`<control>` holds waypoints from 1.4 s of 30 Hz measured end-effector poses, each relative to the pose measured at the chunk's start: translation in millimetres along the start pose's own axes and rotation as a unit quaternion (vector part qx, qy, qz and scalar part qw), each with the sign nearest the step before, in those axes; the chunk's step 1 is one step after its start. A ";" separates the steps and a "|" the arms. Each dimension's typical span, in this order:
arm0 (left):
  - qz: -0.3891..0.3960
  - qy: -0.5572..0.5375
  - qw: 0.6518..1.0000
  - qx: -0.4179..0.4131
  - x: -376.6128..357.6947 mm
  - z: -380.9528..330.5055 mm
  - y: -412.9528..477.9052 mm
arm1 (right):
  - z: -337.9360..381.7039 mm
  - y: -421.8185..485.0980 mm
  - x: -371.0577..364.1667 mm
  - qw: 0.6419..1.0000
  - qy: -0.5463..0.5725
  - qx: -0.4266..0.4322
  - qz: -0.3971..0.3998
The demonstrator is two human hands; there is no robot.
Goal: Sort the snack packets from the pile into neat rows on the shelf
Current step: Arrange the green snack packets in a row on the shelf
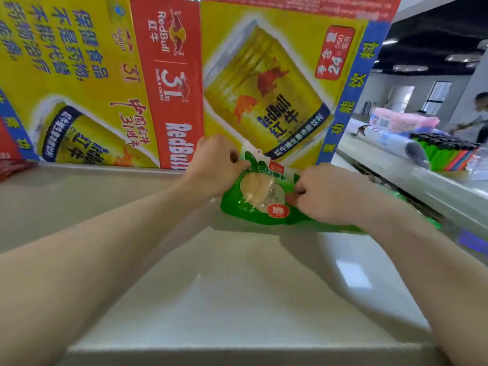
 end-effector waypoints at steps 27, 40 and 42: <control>0.264 0.188 0.927 -0.190 -37.6 -52.8 -51.4 | -18.5 -11.9 -6.0 0.993 0.087 -0.081 -0.007; 0.307 0.186 0.915 -0.184 -55.2 -44.0 -48.7 | -19.3 -12.4 -20.4 0.987 0.112 -0.049 0.102; 0.306 0.186 0.915 -0.185 -56.2 -43.0 -48.7 | -19.6 -12.1 -20.0 0.987 0.111 -0.046 0.102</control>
Point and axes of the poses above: each hand's wrist, its own y-axis towards the middle knuckle, its own x-axis out of the back of the hand, z = x × y, the point moved 7 cm from there along y, towards the middle knuckle, and after that the axes turned 13 degrees about z, right-handed, at the moved point
